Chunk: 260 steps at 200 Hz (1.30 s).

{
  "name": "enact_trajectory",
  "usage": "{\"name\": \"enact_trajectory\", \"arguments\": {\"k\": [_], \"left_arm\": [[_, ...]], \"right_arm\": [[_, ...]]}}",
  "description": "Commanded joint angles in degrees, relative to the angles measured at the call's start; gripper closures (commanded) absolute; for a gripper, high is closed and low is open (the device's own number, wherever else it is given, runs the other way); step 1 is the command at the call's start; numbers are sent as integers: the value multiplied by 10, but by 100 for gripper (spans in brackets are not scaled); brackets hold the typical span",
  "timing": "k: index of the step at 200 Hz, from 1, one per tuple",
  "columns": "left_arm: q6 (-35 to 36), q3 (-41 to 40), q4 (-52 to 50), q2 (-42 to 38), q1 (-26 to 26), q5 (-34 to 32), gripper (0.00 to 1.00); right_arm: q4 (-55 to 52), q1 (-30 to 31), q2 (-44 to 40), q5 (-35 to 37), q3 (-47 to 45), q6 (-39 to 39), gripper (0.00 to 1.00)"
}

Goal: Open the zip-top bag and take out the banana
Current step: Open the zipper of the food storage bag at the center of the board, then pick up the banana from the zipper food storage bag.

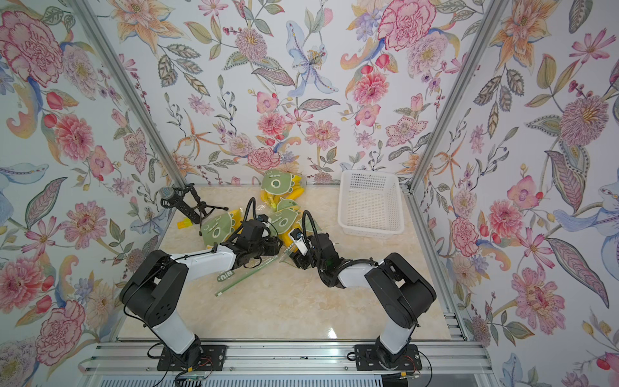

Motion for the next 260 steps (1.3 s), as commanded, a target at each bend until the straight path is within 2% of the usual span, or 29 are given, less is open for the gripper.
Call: {"name": "enact_trajectory", "arguments": {"k": [1,23,69,106,163,186,223,260], "left_arm": [[-5,3,2,12,6,7,54],[-5,7,4,16,6,7,60],[-1,19,-9,23,6,-10,76],[1,27,-23,24,10,-29,89],[8,33,-23,25,14,-32,100],[11,31,-22,23,14,-34,100],[12,27,-13,24,14,-22,100],[11,25,-11,14,14,-17,100]], "right_arm": [[2,7,13,32,20,-18,35],[-2,9,18,54,23,-23,43],[-7,12,7,51,11,-31,68],[2,13,-29,23,-16,-26,77],[-13,6,-30,29,-26,-35,77],[-19,4,-31,29,-28,-34,77],[-25,4,-10,23,-14,-34,62],[-14,4,10,30,4,-34,58]]}}
